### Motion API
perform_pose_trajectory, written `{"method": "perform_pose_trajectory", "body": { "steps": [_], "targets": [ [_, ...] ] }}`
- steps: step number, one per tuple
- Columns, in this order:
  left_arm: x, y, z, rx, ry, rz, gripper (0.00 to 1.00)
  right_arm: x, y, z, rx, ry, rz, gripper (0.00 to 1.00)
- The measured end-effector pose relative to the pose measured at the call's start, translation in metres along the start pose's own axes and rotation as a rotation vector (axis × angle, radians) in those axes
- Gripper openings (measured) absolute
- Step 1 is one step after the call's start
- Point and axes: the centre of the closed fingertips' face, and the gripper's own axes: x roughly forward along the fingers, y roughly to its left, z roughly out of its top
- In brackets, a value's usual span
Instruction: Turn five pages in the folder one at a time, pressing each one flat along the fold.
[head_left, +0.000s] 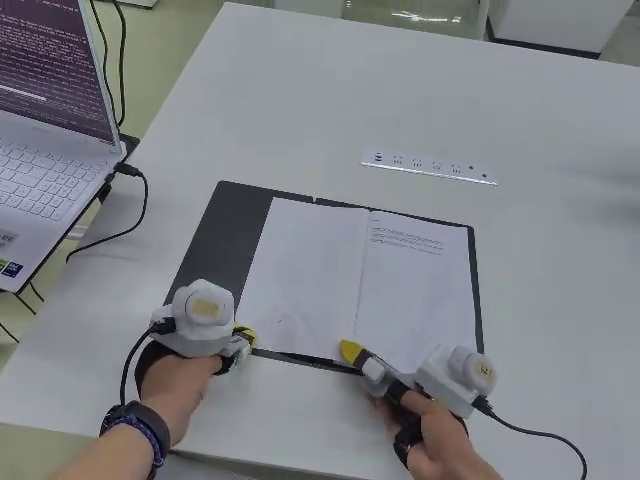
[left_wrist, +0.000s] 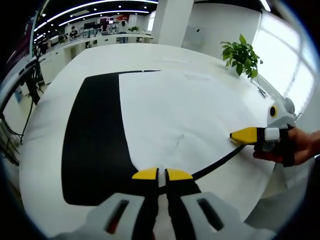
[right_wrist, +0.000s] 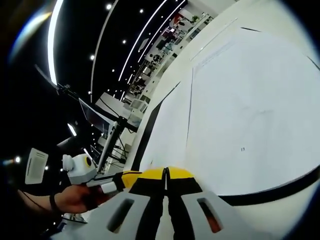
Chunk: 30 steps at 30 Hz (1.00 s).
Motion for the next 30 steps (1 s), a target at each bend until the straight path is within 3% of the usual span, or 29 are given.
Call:
{"method": "perform_pose_trajectory", "body": {
  "steps": [4, 7, 11, 23, 27, 30],
  "targets": [
    [-0.003, -0.006, 0.000, -0.016, 0.024, -0.004, 0.12, -0.005, 0.002, 0.005, -0.028, -0.002, 0.003, 0.05],
    [-0.005, -0.010, 0.006, -0.032, 0.008, -0.017, 0.14, -0.012, 0.007, 0.013, -0.096, -0.006, 0.010, 0.14],
    [-0.012, -0.012, 0.013, -0.020, -0.004, -0.013, 0.18, -0.021, 0.004, 0.024, -0.109, -0.023, -0.002, 0.18],
    [-0.031, -0.017, 0.035, 0.058, -0.049, -0.015, 0.28, -0.044, 0.005, 0.046, -0.275, 0.000, -0.049, 0.33],
    [-0.040, -0.022, 0.042, 0.088, -0.062, -0.024, 0.31, -0.053, 0.002, 0.049, -0.354, 0.023, -0.064, 0.34],
    [-0.044, -0.024, 0.046, 0.118, -0.071, -0.032, 0.33, -0.060, 0.001, 0.052, -0.367, 0.020, -0.074, 0.35]
  ]
}}
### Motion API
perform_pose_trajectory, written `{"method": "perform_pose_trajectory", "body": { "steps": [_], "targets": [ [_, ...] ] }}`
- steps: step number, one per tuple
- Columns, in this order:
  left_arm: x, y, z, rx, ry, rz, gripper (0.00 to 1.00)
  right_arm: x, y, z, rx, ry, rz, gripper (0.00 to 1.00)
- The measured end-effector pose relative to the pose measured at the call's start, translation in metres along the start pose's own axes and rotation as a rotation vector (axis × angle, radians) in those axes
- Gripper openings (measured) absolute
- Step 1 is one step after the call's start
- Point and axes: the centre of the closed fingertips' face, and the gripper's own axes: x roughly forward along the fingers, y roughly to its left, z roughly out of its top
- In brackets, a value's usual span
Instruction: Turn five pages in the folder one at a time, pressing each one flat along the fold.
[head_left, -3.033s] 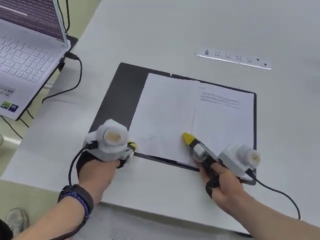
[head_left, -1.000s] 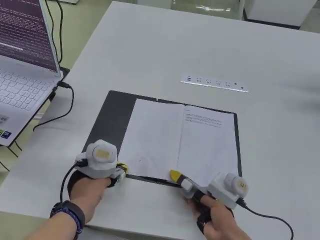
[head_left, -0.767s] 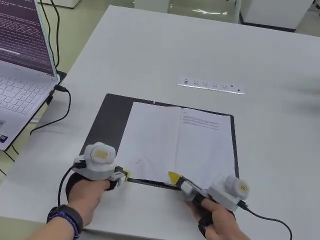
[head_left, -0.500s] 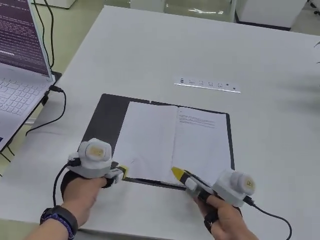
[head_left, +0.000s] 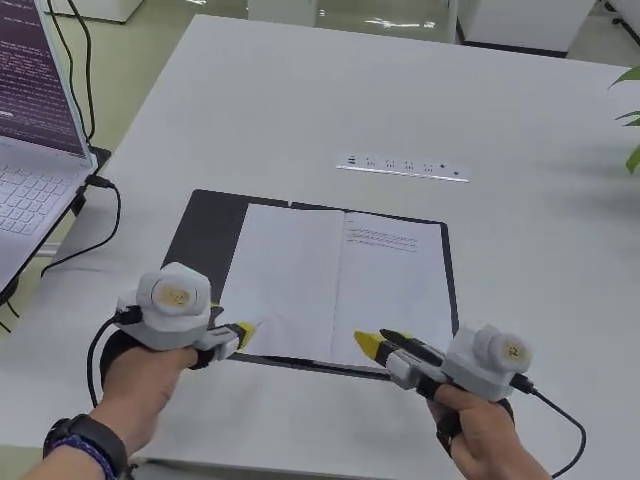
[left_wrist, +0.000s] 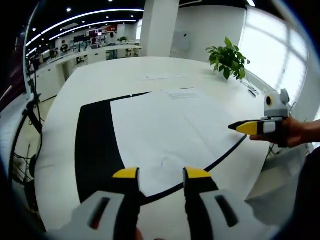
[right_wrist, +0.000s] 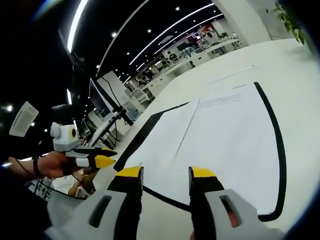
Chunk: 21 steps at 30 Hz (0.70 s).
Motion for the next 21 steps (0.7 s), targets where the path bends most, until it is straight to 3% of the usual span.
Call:
{"method": "perform_pose_trajectory", "body": {
  "steps": [5, 10, 21],
  "targets": [
    [-0.005, 0.001, 0.000, 0.050, 0.001, 0.003, 0.36, -0.011, -0.006, 0.005, -0.033, -0.007, -0.023, 0.38],
    [-0.013, 0.003, -0.001, 0.041, -0.004, 0.009, 0.39, -0.024, -0.014, 0.010, -0.052, -0.012, -0.049, 0.42],
    [-0.036, 0.003, 0.021, 0.087, -0.077, 0.022, 0.42, -0.058, -0.029, 0.035, -0.090, -0.066, -0.105, 0.45]
  ]
}}
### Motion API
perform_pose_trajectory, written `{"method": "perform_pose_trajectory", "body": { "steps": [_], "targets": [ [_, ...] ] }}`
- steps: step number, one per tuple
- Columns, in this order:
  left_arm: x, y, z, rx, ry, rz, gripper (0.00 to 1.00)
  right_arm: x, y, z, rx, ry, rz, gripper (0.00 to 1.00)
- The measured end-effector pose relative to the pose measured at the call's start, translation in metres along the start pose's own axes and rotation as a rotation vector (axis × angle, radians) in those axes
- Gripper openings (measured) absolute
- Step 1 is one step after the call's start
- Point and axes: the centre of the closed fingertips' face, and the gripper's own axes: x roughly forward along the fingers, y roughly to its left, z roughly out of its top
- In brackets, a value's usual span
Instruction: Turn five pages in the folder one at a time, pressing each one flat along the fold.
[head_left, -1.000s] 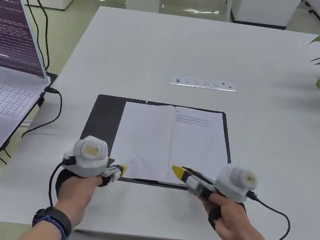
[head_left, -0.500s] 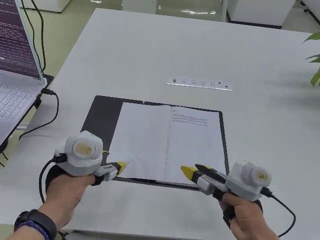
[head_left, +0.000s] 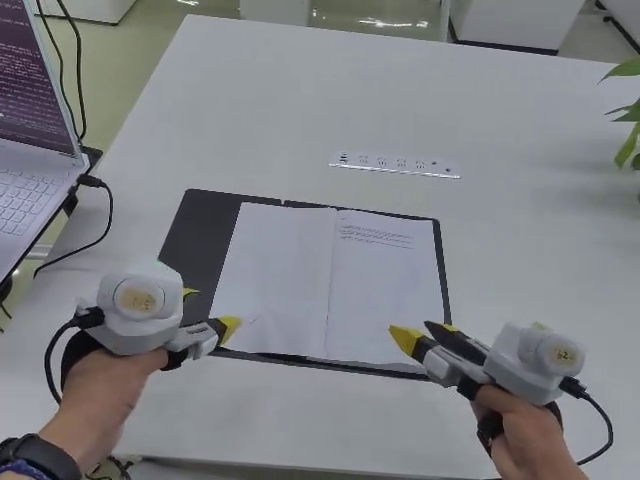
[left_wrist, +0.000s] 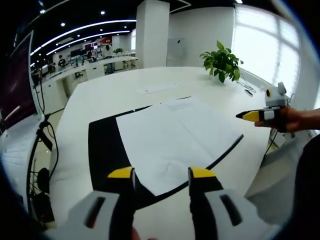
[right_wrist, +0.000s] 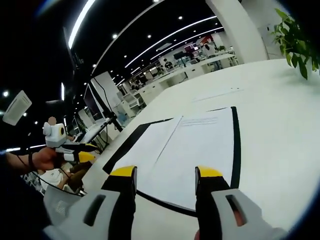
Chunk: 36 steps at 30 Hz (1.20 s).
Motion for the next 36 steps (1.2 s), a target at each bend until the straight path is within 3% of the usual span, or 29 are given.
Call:
{"method": "perform_pose_trajectory", "body": {
  "steps": [3, 9, 14, 21, 26, 36],
  "targets": [
    [-0.006, 0.001, 0.006, 0.006, -0.026, 0.004, 0.44, -0.008, -0.004, 0.007, -0.021, -0.011, -0.014, 0.46],
    [-0.018, 0.005, 0.015, -0.010, -0.077, 0.003, 0.57, -0.026, -0.012, 0.018, -0.033, -0.040, -0.048, 0.49],
    [-0.028, 0.005, 0.017, -0.011, -0.096, -0.005, 0.67, -0.038, -0.018, 0.017, -0.026, -0.050, -0.063, 0.53],
    [-0.043, 0.008, 0.000, -0.037, -0.083, 0.014, 0.69, -0.057, -0.021, -0.003, -0.033, -0.009, -0.082, 0.60],
    [-0.047, 0.003, -0.014, -0.059, -0.049, 0.006, 0.71, -0.067, -0.021, -0.013, -0.022, 0.002, -0.100, 0.63],
    [-0.038, -0.014, -0.008, -0.053, -0.036, -0.024, 0.70, -0.074, -0.027, -0.013, -0.006, -0.002, -0.102, 0.64]
  ]
}}
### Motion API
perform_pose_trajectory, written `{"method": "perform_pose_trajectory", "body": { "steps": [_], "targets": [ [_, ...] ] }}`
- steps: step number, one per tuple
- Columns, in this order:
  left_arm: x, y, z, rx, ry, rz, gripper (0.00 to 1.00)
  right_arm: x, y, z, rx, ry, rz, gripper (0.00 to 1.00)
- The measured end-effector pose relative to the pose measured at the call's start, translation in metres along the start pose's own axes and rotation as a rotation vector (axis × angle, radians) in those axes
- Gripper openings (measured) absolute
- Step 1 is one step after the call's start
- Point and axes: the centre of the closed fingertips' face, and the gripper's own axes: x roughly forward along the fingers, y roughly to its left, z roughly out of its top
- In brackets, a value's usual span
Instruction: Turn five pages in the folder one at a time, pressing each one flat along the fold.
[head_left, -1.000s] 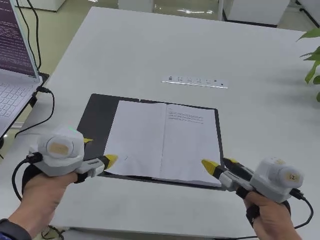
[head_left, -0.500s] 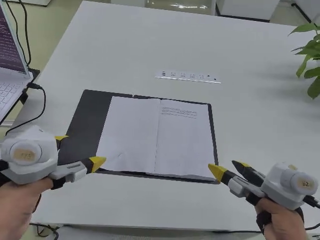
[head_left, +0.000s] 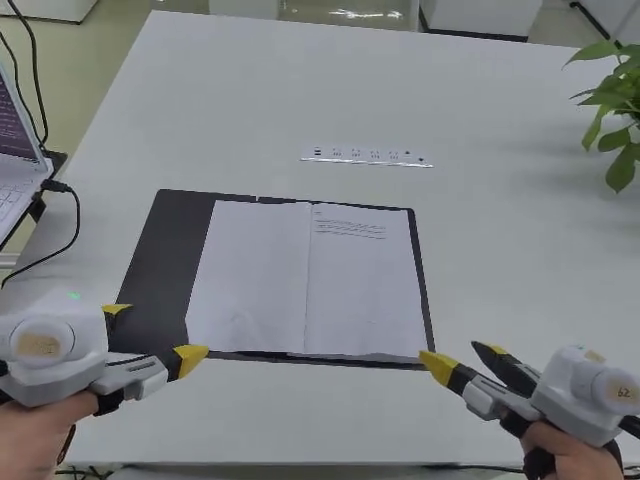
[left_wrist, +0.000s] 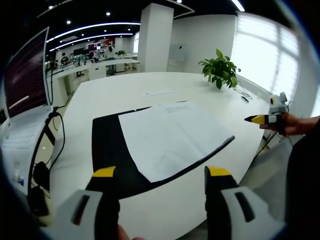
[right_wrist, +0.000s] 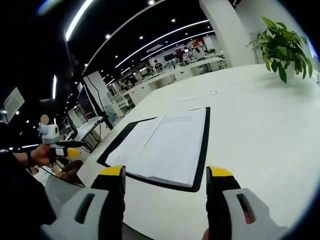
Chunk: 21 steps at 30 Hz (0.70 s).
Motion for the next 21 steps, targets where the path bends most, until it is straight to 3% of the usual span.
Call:
{"method": "perform_pose_trajectory", "body": {
  "steps": [21],
  "targets": [
    [0.024, -0.027, 0.012, 0.040, 0.023, -0.069, 0.68, -0.004, -0.010, -0.007, 0.047, 0.000, -0.009, 0.64]
  ]
}}
